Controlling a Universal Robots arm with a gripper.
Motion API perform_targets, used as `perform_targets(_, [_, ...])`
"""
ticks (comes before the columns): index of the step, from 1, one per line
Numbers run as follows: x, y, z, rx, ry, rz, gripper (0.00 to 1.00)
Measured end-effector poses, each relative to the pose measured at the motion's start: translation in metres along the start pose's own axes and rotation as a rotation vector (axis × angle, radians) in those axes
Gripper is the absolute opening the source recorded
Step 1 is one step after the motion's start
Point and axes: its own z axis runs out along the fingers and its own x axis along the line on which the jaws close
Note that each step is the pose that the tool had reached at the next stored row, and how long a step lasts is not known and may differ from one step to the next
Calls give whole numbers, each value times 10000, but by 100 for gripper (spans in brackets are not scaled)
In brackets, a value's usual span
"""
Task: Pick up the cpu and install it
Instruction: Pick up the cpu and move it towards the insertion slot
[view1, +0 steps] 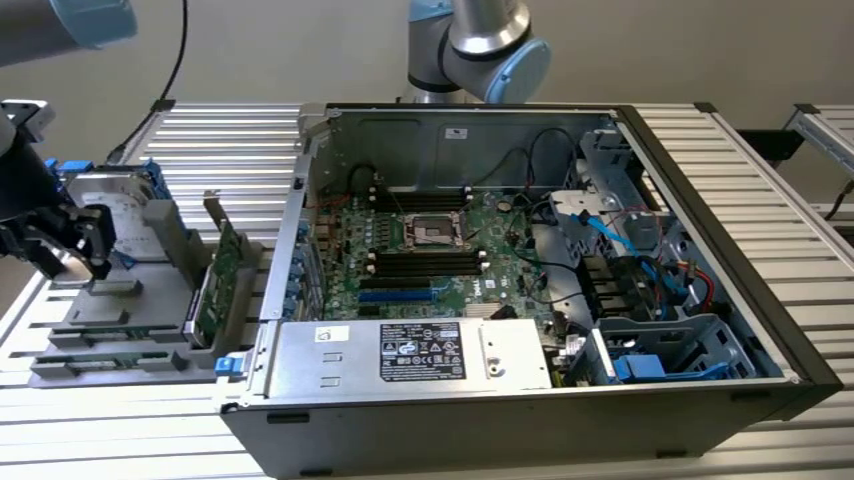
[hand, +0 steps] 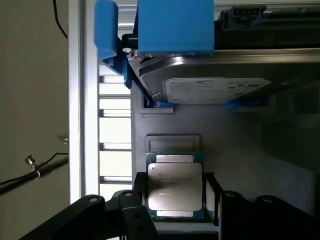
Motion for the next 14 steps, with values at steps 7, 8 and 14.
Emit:
perform_targets(7, [9,16,-301,0,-1,-1,55])
perform_targets(8, [9,18,-344,0,0,-2,55])
perform_targets(14, [-34,31,-596,-4,1,-1,55])
